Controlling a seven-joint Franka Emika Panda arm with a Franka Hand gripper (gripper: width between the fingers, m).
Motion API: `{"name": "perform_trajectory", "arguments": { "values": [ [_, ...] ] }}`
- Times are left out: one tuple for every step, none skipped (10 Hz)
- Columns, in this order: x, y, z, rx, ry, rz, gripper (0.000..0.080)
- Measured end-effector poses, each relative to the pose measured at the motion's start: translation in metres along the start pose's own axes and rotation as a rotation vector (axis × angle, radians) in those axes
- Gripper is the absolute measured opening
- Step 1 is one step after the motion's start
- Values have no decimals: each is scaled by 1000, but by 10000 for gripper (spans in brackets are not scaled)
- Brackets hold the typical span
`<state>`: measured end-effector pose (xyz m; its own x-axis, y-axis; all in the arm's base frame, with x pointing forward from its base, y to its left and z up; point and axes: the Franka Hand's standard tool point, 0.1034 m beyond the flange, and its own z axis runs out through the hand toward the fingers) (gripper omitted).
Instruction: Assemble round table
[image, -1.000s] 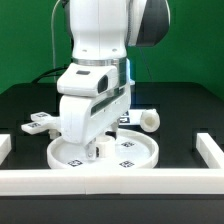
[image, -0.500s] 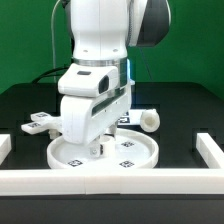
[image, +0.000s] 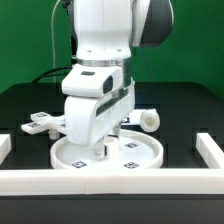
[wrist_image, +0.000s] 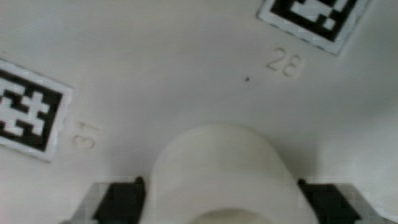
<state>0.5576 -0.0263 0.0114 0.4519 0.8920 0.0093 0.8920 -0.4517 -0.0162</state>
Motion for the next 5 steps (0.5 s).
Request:
{"name": "perform_trajectory", "arguments": {
  "values": [
    [9,-3,0,-2,3,14,404],
    [19,-7,0,-4,5,28,406],
    [27,-11,0,-3,5,35,406],
    [34,-15,0,-3,6,42,406],
    [39,-17,1,-3,6,45,406]
  ]
}}
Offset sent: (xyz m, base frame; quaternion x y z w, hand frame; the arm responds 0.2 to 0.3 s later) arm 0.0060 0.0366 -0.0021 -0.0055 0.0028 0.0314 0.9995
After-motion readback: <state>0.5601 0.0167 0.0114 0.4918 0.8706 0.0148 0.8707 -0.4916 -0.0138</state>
